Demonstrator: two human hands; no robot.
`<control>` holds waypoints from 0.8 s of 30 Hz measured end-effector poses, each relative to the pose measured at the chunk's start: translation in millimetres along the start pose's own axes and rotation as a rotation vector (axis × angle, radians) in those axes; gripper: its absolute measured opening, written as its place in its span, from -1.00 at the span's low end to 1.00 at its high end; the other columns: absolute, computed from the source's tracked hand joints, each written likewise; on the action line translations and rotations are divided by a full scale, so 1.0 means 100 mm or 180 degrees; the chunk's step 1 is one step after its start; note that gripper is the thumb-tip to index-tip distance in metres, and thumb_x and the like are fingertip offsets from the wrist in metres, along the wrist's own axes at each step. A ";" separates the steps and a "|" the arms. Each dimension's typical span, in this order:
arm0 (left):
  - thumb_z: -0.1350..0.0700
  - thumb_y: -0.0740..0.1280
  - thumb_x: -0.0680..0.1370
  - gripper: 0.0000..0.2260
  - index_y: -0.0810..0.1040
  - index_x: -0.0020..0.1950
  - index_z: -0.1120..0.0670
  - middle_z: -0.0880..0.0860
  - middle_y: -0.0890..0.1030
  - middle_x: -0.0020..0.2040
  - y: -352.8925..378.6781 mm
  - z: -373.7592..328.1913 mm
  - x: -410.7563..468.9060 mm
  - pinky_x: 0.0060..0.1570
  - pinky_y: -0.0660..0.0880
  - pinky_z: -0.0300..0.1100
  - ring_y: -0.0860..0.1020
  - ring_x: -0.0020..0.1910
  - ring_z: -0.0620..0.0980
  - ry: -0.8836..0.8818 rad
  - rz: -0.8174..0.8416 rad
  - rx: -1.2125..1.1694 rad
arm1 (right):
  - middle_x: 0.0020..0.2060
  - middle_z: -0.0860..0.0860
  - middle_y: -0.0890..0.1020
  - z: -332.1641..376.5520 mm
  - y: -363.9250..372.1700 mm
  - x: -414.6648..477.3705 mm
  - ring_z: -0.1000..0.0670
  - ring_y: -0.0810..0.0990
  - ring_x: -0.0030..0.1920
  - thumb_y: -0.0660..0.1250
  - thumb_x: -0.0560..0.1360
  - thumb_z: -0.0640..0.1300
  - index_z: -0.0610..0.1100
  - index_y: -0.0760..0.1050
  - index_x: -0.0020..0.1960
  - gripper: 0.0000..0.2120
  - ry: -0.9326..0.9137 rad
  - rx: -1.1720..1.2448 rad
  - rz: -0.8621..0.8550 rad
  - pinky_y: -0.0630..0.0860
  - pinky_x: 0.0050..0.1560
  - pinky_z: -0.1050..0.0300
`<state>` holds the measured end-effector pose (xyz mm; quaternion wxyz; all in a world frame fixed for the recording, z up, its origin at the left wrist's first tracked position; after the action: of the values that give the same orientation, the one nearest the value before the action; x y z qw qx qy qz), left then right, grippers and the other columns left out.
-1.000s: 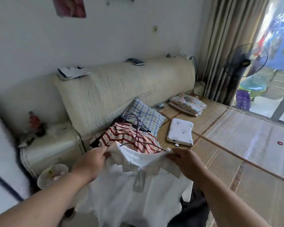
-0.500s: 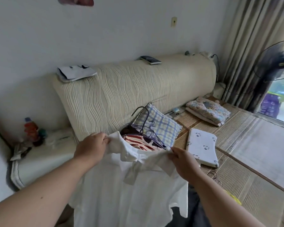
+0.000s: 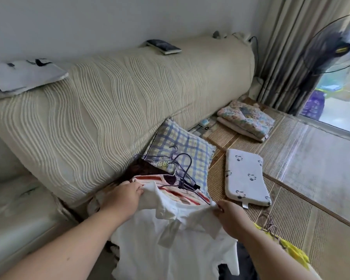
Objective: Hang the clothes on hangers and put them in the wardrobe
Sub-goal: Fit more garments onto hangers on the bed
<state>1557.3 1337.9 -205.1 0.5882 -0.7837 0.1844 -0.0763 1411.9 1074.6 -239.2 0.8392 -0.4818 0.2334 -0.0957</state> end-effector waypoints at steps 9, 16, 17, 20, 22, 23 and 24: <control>0.05 0.14 0.55 -0.76 0.54 0.12 -0.11 0.05 0.52 0.03 0.88 0.44 1.77 0.08 0.47 -0.05 0.53 0.06 0.12 0.0191 0.0980 -0.0130 | -0.04 0.01 0.63 0.00 0.56 1.41 -0.01 0.58 -0.06 0.16 0.58 -0.09 0.02 0.50 0.04 -0.85 0.0743 -0.0064 0.0143 0.46 -0.14 0.16; 0.04 0.18 0.56 -0.66 0.43 0.33 -0.16 0.07 0.47 0.22 1.41 0.65 2.39 0.22 0.39 -0.08 0.41 0.25 0.10 0.0149 0.1029 0.0036 | 0.20 -0.03 0.54 0.01 0.93 2.06 -0.03 0.54 0.15 0.21 0.55 -0.18 0.01 0.31 0.40 -0.57 0.0999 0.0287 -0.0010 0.47 0.10 0.11; -0.02 0.19 0.56 -0.56 0.28 0.44 -0.17 0.09 0.37 0.36 1.46 0.61 2.40 0.31 0.31 -0.08 0.29 0.37 0.11 0.0210 0.1036 0.0308 | 0.27 -0.03 0.48 0.01 0.99 2.06 -0.03 0.50 0.21 0.25 0.54 -0.15 0.03 0.20 0.47 -0.47 0.0984 0.0402 0.0024 0.46 0.20 0.09; -0.12 0.18 0.52 -0.38 -0.01 0.53 -0.19 0.05 -0.03 0.56 1.56 0.34 2.24 0.44 0.05 0.03 -0.10 0.52 0.10 0.0610 0.1274 0.0579 | 0.47 0.03 0.23 0.02 1.07 1.92 -0.02 0.28 0.43 0.33 0.50 -0.07 0.12 0.02 0.52 -0.29 0.0852 0.0336 0.0023 0.31 0.40 0.00; -0.12 0.19 0.53 -0.36 -0.06 0.53 -0.18 0.00 -0.10 0.56 1.56 0.07 2.09 0.45 0.00 0.10 -0.17 0.53 0.05 0.0880 0.1338 0.0483 | 0.52 0.05 0.12 0.01 1.02 1.73 -0.02 0.15 0.49 0.34 0.48 -0.03 0.17 0.00 0.51 -0.26 0.0797 0.0191 -0.0100 0.22 0.45 -0.02; -0.12 0.19 0.54 -0.36 -0.07 0.53 -0.17 -0.03 -0.09 0.56 1.53 -0.08 2.02 0.45 -0.01 0.11 -0.17 0.53 0.02 0.1044 0.1324 0.0441 | 0.52 0.05 0.10 0.00 0.96 1.63 -0.03 0.13 0.49 0.34 0.48 -0.01 0.19 0.00 0.50 -0.27 0.0772 0.0155 -0.0141 0.21 0.46 -0.04; -0.12 0.18 0.55 -0.37 -0.07 0.53 -0.16 -0.05 -0.07 0.56 1.50 -0.27 1.93 0.45 -0.01 0.12 -0.16 0.53 0.00 0.1225 0.1303 0.0400 | 0.52 0.04 0.10 -0.04 0.89 1.49 -0.04 0.12 0.50 0.34 0.48 0.01 0.20 0.00 0.49 -0.28 0.0759 0.0096 -0.0149 0.21 0.45 -0.06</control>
<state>1696.5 1204.8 -358.7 0.5929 -0.6634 0.4419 -0.1146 1534.0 1059.8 -361.7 0.8101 -0.4597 0.3188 -0.1754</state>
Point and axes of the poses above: each hand's wrist, its own x-axis towards the middle knuckle, its own y-axis out of the palm, z = x × y, the point moved 3 cm from there along x, towards the middle knuckle
